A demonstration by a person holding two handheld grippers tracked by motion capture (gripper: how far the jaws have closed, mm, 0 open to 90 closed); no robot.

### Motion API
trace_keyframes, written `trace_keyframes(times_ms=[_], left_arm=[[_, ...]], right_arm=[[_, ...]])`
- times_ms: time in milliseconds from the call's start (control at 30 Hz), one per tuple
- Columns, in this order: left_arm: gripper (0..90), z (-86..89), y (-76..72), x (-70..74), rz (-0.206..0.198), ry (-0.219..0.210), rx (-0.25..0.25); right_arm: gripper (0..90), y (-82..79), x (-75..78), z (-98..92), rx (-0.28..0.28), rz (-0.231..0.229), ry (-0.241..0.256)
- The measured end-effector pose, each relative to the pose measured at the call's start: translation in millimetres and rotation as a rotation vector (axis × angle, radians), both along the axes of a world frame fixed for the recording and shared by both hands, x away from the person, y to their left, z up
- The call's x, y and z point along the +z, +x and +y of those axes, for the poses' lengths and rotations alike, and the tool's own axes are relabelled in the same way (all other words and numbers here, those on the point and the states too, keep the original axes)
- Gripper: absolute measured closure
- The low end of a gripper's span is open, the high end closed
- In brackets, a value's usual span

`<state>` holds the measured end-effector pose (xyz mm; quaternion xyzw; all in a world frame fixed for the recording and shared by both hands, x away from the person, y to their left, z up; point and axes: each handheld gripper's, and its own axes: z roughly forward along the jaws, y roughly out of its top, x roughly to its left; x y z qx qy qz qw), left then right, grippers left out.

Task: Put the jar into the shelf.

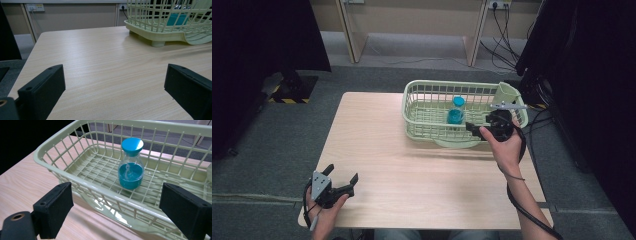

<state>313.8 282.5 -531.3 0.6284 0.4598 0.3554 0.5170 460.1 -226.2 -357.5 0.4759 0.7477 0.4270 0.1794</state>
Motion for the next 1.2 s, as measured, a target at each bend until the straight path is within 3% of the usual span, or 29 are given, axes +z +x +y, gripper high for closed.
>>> trace_keyframes(times_ms=[533, 1067, 1200], left_arm=[[2.5, -0.3, -0.2, 0.0, -0.002, 0.002, 0.001], [2.5, -0.4, -0.1, 0.1, 0.000, 0.004, 0.003], [2.5, -0.4, -0.1, 0.1, 0.000, 0.003, 0.004]], right_arm=[[11.5, -31.0, -9.9, -9.2, 0.004, -0.033, -0.025], [9.6, -55.5, -33.1, -35.6, -0.034, -0.045, -0.025], [9.6, -62.3, -34.6, -41.3, -0.037, -0.069, -0.011]])
